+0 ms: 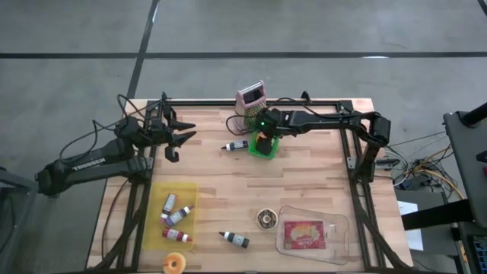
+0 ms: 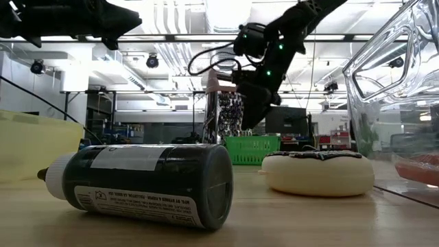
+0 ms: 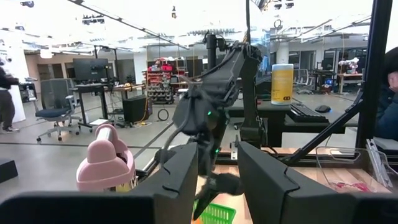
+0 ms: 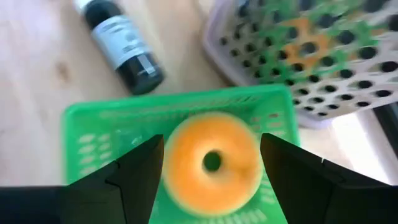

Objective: Pick & Place Food Item
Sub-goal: Put the black ink bottle into the yellow bin

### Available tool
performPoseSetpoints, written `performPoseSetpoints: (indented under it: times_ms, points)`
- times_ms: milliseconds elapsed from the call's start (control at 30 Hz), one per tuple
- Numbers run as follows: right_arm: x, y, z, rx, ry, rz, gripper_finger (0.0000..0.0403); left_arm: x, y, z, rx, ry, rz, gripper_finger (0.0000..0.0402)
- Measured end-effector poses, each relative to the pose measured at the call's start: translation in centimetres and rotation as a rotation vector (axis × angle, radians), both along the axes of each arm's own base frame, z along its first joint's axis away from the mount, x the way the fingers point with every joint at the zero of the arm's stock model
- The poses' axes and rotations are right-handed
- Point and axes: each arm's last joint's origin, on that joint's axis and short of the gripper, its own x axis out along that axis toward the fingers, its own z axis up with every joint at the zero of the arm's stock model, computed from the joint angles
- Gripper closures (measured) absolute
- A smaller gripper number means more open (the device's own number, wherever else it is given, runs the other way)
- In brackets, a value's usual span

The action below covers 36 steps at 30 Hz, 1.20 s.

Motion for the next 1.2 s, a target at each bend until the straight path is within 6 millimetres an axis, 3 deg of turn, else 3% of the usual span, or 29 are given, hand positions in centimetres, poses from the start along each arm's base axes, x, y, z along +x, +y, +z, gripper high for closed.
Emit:
performPoseSetpoints:
  times_ms: [300, 600, 867, 1200]
  points:
    - [1.0, 5.2, 0.9, 0.014, 0.083, 0.159, 0.0154, 0.0, 0.0, -0.4, -0.017, 0.037, -0.003, 0.0282]
    - [2.7, 11.2, 1.5, -0.025, -0.059, 0.377, 0.0154, 0.1, -0.4, -1.0, -0.029, 0.095, -0.144, 0.0282]
    - [2.4, 16.4, 1.4, 0.082, -0.072, 0.548, 0.0156, 0.3, -0.4, -1.8, -0.088, 0.171, -0.162, 0.0282]
    - [1.5, 18.7, 2.7, 0.009, -0.097, 0.531, 0.0156, 2.7, 0.9, -4.3, -0.236, 0.397, -0.155, 0.0282]
